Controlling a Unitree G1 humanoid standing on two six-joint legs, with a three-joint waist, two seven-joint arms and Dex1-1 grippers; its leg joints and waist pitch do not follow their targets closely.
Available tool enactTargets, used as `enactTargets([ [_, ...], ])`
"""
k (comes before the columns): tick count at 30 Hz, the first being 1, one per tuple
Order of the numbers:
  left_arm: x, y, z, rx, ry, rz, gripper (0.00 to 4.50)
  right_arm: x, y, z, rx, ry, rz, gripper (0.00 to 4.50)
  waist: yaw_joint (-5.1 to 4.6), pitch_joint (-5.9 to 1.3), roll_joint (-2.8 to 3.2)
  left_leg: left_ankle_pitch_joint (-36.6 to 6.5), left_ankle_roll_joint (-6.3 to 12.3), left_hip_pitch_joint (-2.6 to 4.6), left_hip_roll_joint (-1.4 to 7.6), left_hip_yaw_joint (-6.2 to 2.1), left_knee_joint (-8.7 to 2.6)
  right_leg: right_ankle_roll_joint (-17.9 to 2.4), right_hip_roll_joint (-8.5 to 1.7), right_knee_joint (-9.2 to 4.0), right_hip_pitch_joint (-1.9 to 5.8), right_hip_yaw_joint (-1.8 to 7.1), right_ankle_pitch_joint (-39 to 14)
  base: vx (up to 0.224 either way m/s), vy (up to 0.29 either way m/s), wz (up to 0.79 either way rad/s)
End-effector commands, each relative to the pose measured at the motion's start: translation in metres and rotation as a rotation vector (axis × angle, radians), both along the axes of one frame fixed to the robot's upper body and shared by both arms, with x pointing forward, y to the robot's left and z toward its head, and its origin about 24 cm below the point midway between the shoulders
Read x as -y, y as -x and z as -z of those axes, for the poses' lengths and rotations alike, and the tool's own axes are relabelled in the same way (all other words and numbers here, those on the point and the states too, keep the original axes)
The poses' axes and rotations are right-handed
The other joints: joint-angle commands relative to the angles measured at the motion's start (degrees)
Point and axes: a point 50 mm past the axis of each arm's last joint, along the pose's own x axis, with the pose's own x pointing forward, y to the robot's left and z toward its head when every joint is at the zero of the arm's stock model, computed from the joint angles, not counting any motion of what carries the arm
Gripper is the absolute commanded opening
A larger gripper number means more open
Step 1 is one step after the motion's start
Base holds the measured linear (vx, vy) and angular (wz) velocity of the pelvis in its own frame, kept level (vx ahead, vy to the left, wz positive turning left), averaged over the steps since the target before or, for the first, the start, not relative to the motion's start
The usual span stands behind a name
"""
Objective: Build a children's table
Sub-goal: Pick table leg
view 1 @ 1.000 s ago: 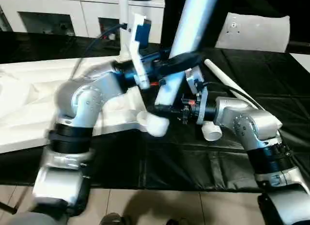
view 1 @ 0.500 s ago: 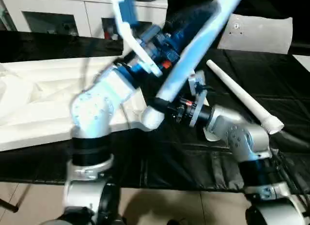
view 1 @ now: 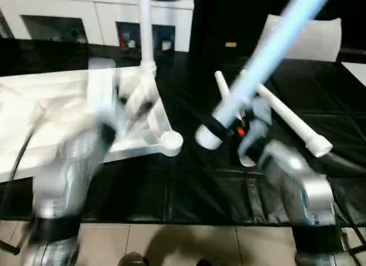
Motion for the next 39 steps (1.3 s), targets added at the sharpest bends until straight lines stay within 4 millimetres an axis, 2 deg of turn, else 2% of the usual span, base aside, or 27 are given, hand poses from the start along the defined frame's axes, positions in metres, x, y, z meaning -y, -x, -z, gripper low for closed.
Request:
enactTargets([
  [1,-0.004,0.003,0.004,0.022,-0.048,-0.047,3.81,0.001,0.004,-0.011,0.055,0.006,0.044,1.91,-0.32,-4.35,1.16,-13.99,-1.85,0.61,1.60,-0.73,-4.37,-2.66,-3.91,-5.74,2.70,2.79,-22.88,0.000,0.000,0.00],
  [2,-0.002,0.007,0.008,0.017,-0.069,-0.026,3.81,0.002,0.006,-0.009,0.039,0.004,0.039,1.91,-0.49,-4.33,0.88,-15.05,-1.81,0.74,1.61,-0.77,-4.39,-1.81,-3.80,-5.87,2.59,2.72,-24.50,0.000,0.000,0.00],
  [3,-0.002,0.007,0.008,0.017,-0.069,-0.026,3.81,0.002,0.006,-0.009,0.039,0.004,0.039,1.91,-0.39,-4.25,1.17,-15.88,-1.64,0.98,1.60,-0.81,-4.40,-1.23,-3.78,-6.06,2.28,2.74,-25.60,0.000,0.000,0.00],
  [4,0.001,0.008,0.009,0.019,-0.074,-0.006,3.81,0.001,0.008,-0.008,0.031,-0.015,0.035,1.91,-0.55,-4.00,1.01,-17.36,-1.51,1.14,1.54,-0.78,-4.42,-0.93,-3.70,-6.39,1.97,2.65,-27.15,0.000,0.000,0.00],
  [7,0.010,0.008,0.008,0.024,-0.084,0.083,3.81,-0.001,0.010,-0.002,0.020,-0.023,0.035,1.91,-0.52,-3.84,0.93,-19.25,-1.47,1.26,1.49,-1.13,-4.71,-0.04,-4.03,-6.93,2.10,2.35,-30.46,0.000,0.000,0.00],
  [11,0.011,0.009,0.009,0.032,-0.117,0.123,3.81,-0.001,0.008,0.002,-0.002,-0.021,0.058,1.91,-0.81,-3.91,1.01,-19.19,-1.70,1.07,1.54,-1.22,-4.86,-0.35,-4.04,-6.76,2.13,2.50,-28.86,0.000,0.000,0.00],
  [12,0.010,0.010,0.011,0.024,-0.118,0.110,3.81,0.000,0.008,0.003,-0.005,-0.015,0.066,1.91,-0.81,-3.94,1.48,-19.44,-1.84,1.27,1.46,-1.22,-4.78,-0.67,-4.05,-6.69,2.03,2.56,-28.50,0.000,0.000,0.00],
  [17,0.011,0.013,0.011,0.040,-0.090,0.046,3.81,0.003,0.009,0.005,-0.039,-0.029,0.094,1.91,-1.13,-4.18,1.63,-17.78,-1.55,0.92,1.42,-1.09,-4.62,-1.58,-3.89,-6.38,2.34,2.70,-25.38,0.000,0.000,0.00],
  [18,0.011,0.013,0.011,0.039,-0.084,0.037,3.81,0.003,0.010,0.005,-0.043,-0.033,0.093,1.91,-1.23,-4.27,1.43,-17.22,-1.40,0.81,1.43,-1.05,-4.61,-2.05,-3.86,-6.18,2.46,2.76,-24.06,0.000,0.000,0.00],
  [19,0.013,0.015,0.010,0.046,-0.049,0.036,3.81,0.002,0.011,0.005,-0.048,-0.033,0.100,1.91,-1.32,-4.32,1.96,-16.78,-1.38,0.74,1.43,-1.06,-4.58,-2.51,-3.82,-5.98,2.50,2.83,-23.04,0.000,0.000,0.00],
  [20,0.014,0.016,0.010,0.044,-0.038,0.032,3.81,0.002,0.013,0.005,-0.050,-0.033,0.102,1.91,-1.47,-4.38,1.75,-16.48,-1.37,0.66,1.47,-1.03,-4.56,-2.72,-3.77,-5.94,2.60,2.84,-22.32,0.000,0.000,0.00],
  [23,0.017,0.020,0.013,0.026,-0.024,0.010,3.81,0.003,0.018,0.007,-0.056,-0.028,0.110,1.91,-0.68,-4.66,1.15,-11.58,3.01,-0.68,0.76,-0.25,-3.44,-4.98,-6.82,-6.29,3.97,4.83,-24.09,0.000,0.000,0.00],
  [25,0.018,0.021,0.012,0.026,-0.033,-0.002,3.81,0.003,0.020,0.006,-0.059,-0.032,0.113,1.91,1.00,-4.87,1.08,-5.44,7.73,-1.91,1.21,-1.55,-0.21,-6.86,-12.11,-7.82,5.13,7.99,-26.41,0.000,0.000,0.00],
  [26,0.018,0.021,0.011,0.033,-0.042,-0.002,3.81,0.002,0.021,0.006,-0.060,-0.033,0.113,1.91,1.26,-4.76,1.12,-4.91,8.14,-2.10,1.55,-1.99,0.15,-7.71,-12.57,-7.96,5.05,8.28,-26.60,0.000,0.000,0.00],
  [27,0.018,0.021,0.010,0.037,-0.046,-0.017,3.81,0.003,0.022,0.007,-0.062,-0.030,0.117,1.91,1.33,-4.54,2.21,-4.50,7.83,-1.40,2.60,-2.48,-1.18,-9.94,-10.97,-7.59,4.20,6.83,-25.82,0.000,0.069,-0.01],
  [28,0.018,0.021,0.010,0.037,-0.046,-0.029,3.81,0.003,0.022,0.007,-0.063,-0.027,0.120,1.91,0.13,-4.74,3.28,-6.33,4.60,1.05,3.18,-1.49,-3.81,-10.07,-4.00,-5.24,2.05,3.22,-18.83,-0.014,0.063,0.05],
  [29,0.017,0.020,0.009,0.040,-0.046,-0.037,3.81,0.003,0.022,0.008,-0.065,-0.028,0.121,1.91,-0.84,-4.63,3.59,-8.85,1.71,1.45,3.72,-2.10,-4.50,-8.61,-1.79,-4.19,1.61,2.44,-14.46,-0.014,0.063,0.05],
  [30,0.017,0.020,0.006,0.047,-0.029,-0.048,3.81,0.003,0.023,0.008,-0.071,-0.032,0.126,1.91,-1.35,-4.60,4.60,-16.80,-4.34,2.06,6.44,-4.07,-6.29,-5.62,-0.64,-3.09,1.92,1.62,-8.57,-0.030,0.051,0.08],
  [31,0.017,0.020,0.006,0.047,-0.025,-0.054,3.81,0.003,0.023,0.008,-0.073,-0.032,0.128,1.91,-1.68,-4.52,4.91,-20.59,-5.96,2.67,8.66,-5.25,-7.65,-4.64,-0.43,-2.13,1.71,0.87,-7.16,0.000,0.000,0.00],
  [32,0.017,0.019,0.004,0.048,-0.023,-0.062,3.81,0.003,0.023,0.009,-0.077,-0.033,0.129,1.91,-1.98,-4.11,4.70,-26.55,-3.63,2.20,12.97,-6.29,-10.84,-2.55,-0.88,2.81,1.27,-0.51,-5.73,0.000,0.000,0.00],
  [33,0.017,0.019,0.004,0.048,-0.023,-0.063,3.81,0.003,0.024,0.009,-0.077,-0.033,0.129,1.91,-1.98,-4.11,4.70,-26.55,-3.63,2.20,12.97,-6.29,-10.84,-2.55,-0.88,2.81,1.27,-0.51,-5.73,-0.033,-0.056,0.17],
  [34,0.016,0.019,0.004,0.043,-0.032,-0.074,3.81,0.003,0.024,0.011,-0.081,-0.031,0.129,1.91,-1.53,-3.86,4.43,-30.53,1.62,1.95,11.09,-4.05,-10.31,-2.81,-1.98,3.58,0.89,0.50,-7.03,-0.017,-0.131,0.14],
  [35,0.015,0.019,0.004,0.043,-0.035,-0.081,3.81,0.003,0.024,0.011,-0.083,-0.028,0.127,1.91,-1.82,-4.16,3.94,-30.07,2.56,1.96,9.19,-3.54,-9.12,-3.23,-2.92,2.39,1.55,1.70,-6.98,-0.017,-0.131,0.14],
  [36,0.015,0.019,0.004,0.041,-0.037,-0.083,3.81,0.003,0.024,0.012,-0.085,-0.026,0.126,1.91,-1.19,-4.21,1.12,-25.10,0.66,-0.23,0.76,0.41,-2.51,-3.68,-4.36,-4.80,1.98,3.69,-18.40,-0.029,-0.147,0.00],
  [37,0.015,0.020,0.004,0.037,-0.047,-0.082,3.81,0.003,0.024,0.013,-0.086,-0.023,0.124,1.91,0.34,-3.98,1.20,-19.77,0.02,0.33,-0.92,0.42,0.37,-0.45,-7.04,-7.05,1.24,4.54,-32.13,-0.060,-0.129,-0.10],
  [38,0.015,0.020,0.004,0.035,-0.053,-0.080,3.81,0.003,0.024,0.013,-0.087,-0.022,0.123,1.91,0.89,-4.31,-0.60,-8.98,0.68,-0.91,-0.31,-0.62,2.30,8.32,-8.64,-8.28,1.54,6.51,-51.76,-0.060,-0.129,-0.10],
  [39,0.015,0.021,0.005,0.034,-0.057,-0.081,3.81,0.002,0.024,0.014,-0.090,-0.021,0.122,1.91,1.16,-4.65,-0.34,-5.25,-0.45,-2.10,-0.18,-0.91,1.47,10.53,-8.03,-7.80,1.86,5.91,-54.71,-0.057,-0.106,-0.13],
])
